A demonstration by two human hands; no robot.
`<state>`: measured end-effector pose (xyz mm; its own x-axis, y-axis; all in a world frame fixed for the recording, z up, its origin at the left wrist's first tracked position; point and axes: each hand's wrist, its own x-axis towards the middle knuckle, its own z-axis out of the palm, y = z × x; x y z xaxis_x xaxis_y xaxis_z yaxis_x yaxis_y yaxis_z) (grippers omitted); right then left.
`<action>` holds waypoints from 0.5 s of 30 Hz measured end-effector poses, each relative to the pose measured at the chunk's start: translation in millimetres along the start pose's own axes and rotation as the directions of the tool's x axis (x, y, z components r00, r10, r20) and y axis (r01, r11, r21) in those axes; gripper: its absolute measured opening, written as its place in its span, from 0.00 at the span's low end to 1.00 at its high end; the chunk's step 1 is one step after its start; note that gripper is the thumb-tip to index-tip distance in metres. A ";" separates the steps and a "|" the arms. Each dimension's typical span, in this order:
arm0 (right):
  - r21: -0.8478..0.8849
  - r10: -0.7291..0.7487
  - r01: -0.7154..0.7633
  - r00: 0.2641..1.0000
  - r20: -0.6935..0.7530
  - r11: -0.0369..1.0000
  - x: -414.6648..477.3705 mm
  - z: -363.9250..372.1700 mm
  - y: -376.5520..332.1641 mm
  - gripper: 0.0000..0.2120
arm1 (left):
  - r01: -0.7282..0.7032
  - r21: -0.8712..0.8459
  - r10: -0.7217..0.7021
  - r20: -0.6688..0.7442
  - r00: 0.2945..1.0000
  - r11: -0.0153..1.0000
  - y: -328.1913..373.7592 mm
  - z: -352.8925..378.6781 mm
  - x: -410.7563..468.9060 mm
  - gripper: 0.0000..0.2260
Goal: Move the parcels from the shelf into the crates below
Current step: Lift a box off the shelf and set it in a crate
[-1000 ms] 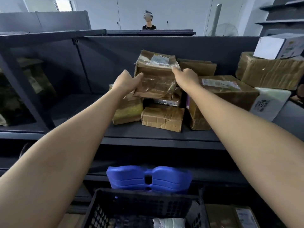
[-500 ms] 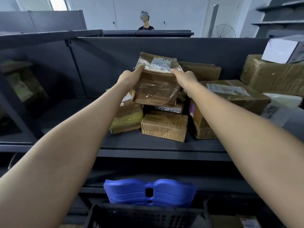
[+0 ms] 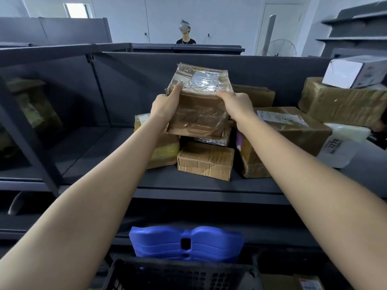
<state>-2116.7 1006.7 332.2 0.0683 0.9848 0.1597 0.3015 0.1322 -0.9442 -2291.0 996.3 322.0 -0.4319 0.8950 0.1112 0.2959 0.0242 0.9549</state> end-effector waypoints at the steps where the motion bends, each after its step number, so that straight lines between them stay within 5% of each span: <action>1: 0.002 -0.020 0.020 1.000 -0.003 1.000 -5.5 -2.7 -0.8 0.18 | -0.008 -0.015 0.008 -0.006 1.000 1.000 0.9 -1.1 -7.1 0.30; 6: 0.033 -0.075 0.075 0.997 -0.011 0.997 -44.4 -18.5 3.7 0.12 | -0.034 -0.072 0.031 -0.039 0.999 0.997 4.3 -8.9 -58.6 0.20; 12: 0.127 -0.077 0.075 0.997 0.018 0.989 -116.4 -45.4 24.5 0.11 | -0.058 -0.067 0.053 -0.078 0.996 0.996 -10.8 -14.4 -143.1 0.29; 15: 0.132 -0.067 0.063 0.997 0.028 0.989 -158.1 -60.2 36.9 0.10 | -0.045 -0.076 0.036 -0.111 0.993 0.996 -27.3 -15.1 -189.5 0.24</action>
<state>-2059.1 849.2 289.4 0.0215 0.9764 0.2151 0.1769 0.2080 -0.9620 -2230.1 819.3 279.0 -0.5132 0.8401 0.1755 0.2492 -0.0499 0.9672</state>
